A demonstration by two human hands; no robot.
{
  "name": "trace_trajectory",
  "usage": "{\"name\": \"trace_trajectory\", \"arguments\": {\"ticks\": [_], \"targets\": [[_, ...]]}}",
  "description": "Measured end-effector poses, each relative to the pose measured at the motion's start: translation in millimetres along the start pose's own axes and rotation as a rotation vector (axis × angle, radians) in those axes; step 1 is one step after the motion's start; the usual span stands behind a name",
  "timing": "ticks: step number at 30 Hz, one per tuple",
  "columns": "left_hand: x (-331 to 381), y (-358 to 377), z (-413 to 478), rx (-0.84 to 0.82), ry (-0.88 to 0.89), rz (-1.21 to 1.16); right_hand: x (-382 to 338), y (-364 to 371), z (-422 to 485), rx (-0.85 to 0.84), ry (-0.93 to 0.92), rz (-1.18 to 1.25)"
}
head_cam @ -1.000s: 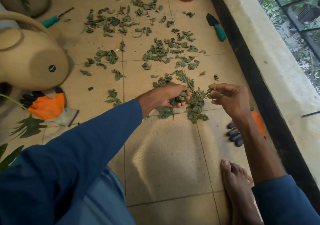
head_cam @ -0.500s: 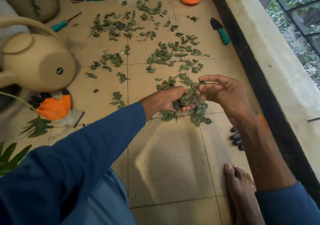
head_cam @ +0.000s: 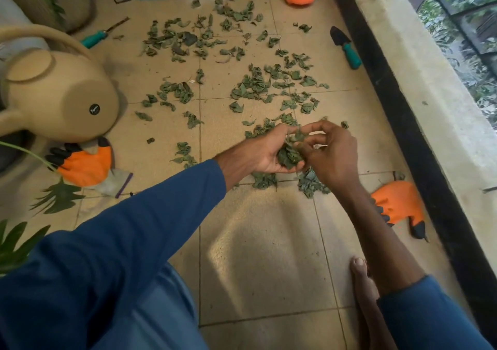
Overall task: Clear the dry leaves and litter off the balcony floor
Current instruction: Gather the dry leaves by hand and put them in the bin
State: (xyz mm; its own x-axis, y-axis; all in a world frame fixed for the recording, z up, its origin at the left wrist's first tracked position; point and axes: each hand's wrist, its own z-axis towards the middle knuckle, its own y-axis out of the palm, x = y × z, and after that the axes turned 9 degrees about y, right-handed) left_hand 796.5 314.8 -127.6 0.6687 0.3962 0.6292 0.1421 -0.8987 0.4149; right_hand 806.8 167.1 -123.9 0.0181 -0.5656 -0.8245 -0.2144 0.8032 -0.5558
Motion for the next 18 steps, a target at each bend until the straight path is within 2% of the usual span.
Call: {"name": "trace_trajectory", "arguments": {"ticks": [7, 11, 13, 15, 18], "targets": [[-6.1, 5.7, 2.6, 0.131, 0.092, 0.208, 3.4, 12.1, -5.2, -0.024, -0.184, -0.239], [-12.5, 3.2, 6.8, 0.209, 0.177, 0.343, 9.3, -1.6, 0.5, -0.208, -0.21, -0.161], [-14.2, 0.0, 9.9, 0.25, 0.222, 0.432, 23.1, -13.3, 3.3, -0.251, -0.132, -0.034], [-14.9, -0.5, 10.3, 0.252, 0.239, 0.478, 47.1, -21.9, 4.3, -0.149, 0.008, 0.0], [-14.3, 0.2, 9.0, 0.236, 0.247, 0.511, 93.9, -25.5, 3.4, 0.053, 0.195, -0.216]]}}
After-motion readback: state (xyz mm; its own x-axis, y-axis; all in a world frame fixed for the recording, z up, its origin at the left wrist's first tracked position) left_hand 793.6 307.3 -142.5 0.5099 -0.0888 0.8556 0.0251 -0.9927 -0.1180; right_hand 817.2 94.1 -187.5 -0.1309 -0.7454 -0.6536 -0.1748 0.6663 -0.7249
